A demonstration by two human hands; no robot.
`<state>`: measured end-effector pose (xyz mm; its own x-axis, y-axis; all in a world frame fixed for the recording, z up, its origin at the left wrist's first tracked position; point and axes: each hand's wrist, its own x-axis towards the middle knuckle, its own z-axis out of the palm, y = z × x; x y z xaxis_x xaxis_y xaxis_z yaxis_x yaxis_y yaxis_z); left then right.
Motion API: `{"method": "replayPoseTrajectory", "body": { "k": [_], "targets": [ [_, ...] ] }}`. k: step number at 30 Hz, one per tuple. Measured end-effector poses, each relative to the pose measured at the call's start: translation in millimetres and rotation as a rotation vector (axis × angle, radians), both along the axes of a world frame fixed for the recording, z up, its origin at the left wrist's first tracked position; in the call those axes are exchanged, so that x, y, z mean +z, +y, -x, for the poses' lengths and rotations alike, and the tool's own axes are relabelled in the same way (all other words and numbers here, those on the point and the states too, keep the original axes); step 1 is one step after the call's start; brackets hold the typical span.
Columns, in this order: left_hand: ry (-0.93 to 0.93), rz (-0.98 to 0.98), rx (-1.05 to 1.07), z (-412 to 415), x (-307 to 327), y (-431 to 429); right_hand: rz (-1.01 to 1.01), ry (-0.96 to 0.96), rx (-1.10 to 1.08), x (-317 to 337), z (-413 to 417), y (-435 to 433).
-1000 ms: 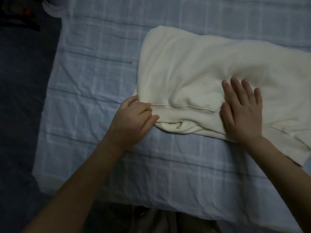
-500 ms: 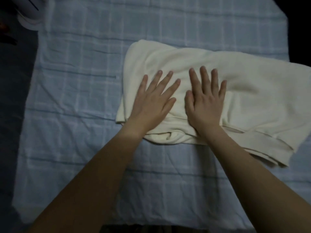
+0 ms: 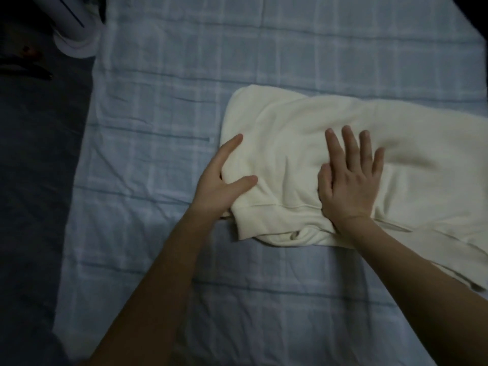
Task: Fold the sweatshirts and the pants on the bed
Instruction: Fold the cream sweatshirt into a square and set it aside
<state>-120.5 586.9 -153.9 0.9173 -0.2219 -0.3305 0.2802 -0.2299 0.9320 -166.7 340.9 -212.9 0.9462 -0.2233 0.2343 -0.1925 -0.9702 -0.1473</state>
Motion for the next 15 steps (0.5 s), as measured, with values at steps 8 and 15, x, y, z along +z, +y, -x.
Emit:
{"method": "replayPoseTrajectory", "body": {
  "k": [8,15],
  "targets": [
    [-0.044,0.229,-0.118,-1,45,-14,-0.026,-0.013,0.009,2,-2,1],
    [-0.239,0.126,-0.302,26,82,-95,-0.410,0.048,0.176,35,6,-22]
  ]
}}
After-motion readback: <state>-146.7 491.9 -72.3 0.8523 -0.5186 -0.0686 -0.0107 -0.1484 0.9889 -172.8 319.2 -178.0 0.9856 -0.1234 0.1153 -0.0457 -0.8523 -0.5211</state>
